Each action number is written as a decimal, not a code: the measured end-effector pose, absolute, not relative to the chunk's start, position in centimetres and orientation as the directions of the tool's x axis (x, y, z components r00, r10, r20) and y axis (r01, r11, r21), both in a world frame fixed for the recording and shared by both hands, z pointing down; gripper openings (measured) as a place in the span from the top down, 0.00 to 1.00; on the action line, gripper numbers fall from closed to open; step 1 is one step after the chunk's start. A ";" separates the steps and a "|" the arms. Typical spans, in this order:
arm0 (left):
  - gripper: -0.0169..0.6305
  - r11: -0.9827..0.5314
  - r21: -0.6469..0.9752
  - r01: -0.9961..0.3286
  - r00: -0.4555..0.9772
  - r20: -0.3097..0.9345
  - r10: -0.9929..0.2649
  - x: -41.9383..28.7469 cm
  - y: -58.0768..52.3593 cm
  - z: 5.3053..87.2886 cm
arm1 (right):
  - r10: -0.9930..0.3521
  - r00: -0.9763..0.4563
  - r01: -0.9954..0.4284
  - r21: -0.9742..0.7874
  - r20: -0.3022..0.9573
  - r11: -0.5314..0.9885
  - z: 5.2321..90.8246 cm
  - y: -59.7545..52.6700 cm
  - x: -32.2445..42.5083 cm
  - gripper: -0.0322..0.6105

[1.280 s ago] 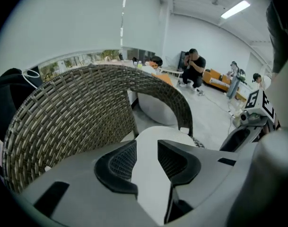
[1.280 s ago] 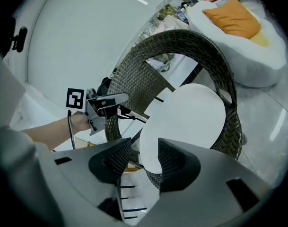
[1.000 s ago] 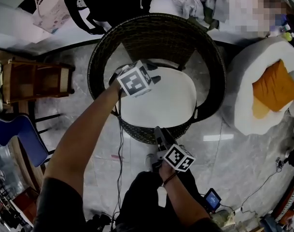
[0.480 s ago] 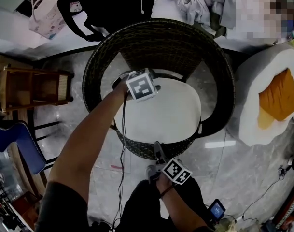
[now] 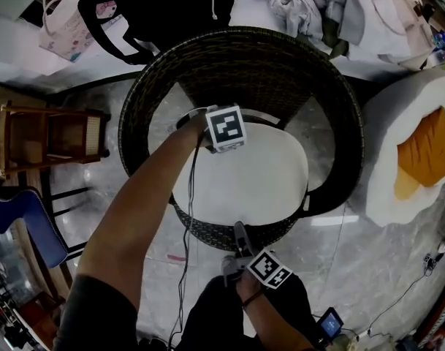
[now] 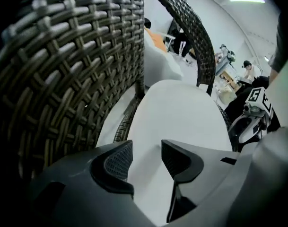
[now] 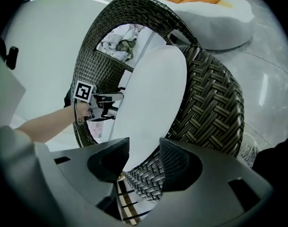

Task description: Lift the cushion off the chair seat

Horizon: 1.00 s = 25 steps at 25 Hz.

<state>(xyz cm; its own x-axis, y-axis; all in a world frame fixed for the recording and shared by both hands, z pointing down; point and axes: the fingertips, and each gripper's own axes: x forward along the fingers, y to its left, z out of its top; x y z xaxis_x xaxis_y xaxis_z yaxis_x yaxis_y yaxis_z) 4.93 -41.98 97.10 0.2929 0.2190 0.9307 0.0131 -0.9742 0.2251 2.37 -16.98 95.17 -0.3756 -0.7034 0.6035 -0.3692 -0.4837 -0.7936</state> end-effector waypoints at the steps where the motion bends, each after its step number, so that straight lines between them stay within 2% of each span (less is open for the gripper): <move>1: 0.67 -0.967 0.256 0.000 0.223 0.942 0.250 3.8 -41.3 97.7 | -0.702 -0.374 -0.355 -0.793 0.606 -0.496 95.2 -16.9 2.3 0.70; 3: 0.67 -0.961 0.277 -0.008 0.174 0.947 0.271 3.1 -40.8 98.4 | -0.694 -0.375 -0.337 -0.788 0.615 -0.516 95.2 -16.4 2.1 0.70; 14: 0.69 -0.977 0.215 0.008 0.186 0.959 0.213 4.0 -41.6 99.0 | -0.680 -0.330 -0.334 -0.755 0.654 -0.564 96.4 -18.1 2.6 0.70; 18: 0.77 -0.978 0.209 -0.012 0.235 0.951 0.200 4.3 -41.3 99.1 | -0.690 -0.307 -0.327 -0.754 0.655 -0.570 96.7 -19.1 3.1 0.71; 20: 0.86 -0.986 0.167 -0.017 0.245 0.957 0.158 4.3 -41.8 99.1 | -0.692 -0.300 -0.341 -0.751 0.656 -0.565 97.0 -19.3 3.2 0.75; 25: 0.94 -0.998 0.062 0.010 0.254 0.965 0.063 4.1 -42.6 98.8 | -0.707 -0.314 -0.351 -0.769 0.634 -0.534 97.0 -19.6 3.0 0.84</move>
